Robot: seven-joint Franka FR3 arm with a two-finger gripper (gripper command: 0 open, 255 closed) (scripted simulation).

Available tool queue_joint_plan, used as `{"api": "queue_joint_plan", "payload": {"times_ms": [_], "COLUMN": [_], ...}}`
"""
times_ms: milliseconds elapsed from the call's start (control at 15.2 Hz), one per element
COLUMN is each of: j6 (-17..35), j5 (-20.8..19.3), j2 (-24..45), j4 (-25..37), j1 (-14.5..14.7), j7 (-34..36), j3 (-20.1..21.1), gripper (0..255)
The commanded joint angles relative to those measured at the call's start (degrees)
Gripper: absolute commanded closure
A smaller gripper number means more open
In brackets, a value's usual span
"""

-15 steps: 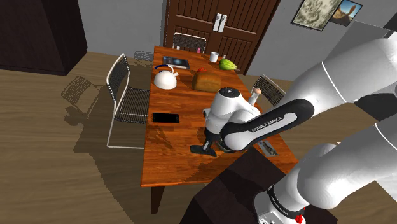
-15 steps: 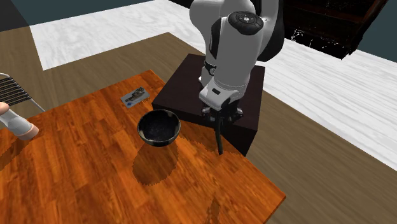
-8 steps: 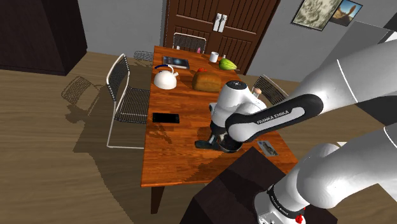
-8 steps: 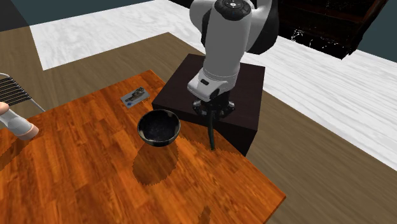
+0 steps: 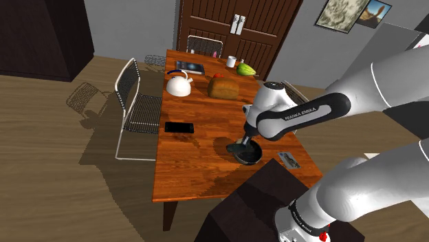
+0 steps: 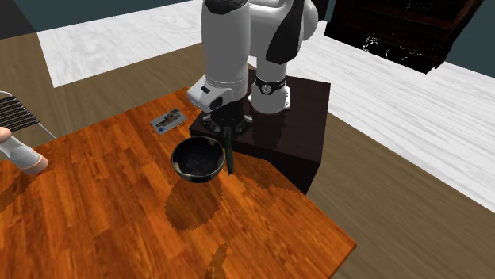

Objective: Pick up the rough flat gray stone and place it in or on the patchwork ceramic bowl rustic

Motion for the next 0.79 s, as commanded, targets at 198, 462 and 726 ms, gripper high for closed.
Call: {"api": "queue_joint_plan", "payload": {"times_ms": [198, 462, 726], "j6": [0.7, 1.1, 5.3], "j5": [-3.0, -4.4, -4.5], "j2": [1.7, 4.4, 8.0], "j4": [1.4, 4.2, 3.6], "j1": [-4.9, -8.3, -8.3], "j7": [-8.3, -15.2, -15.1], "j3": [-6.0, -10.9, -11.1], "gripper": [255, 255, 255]}}
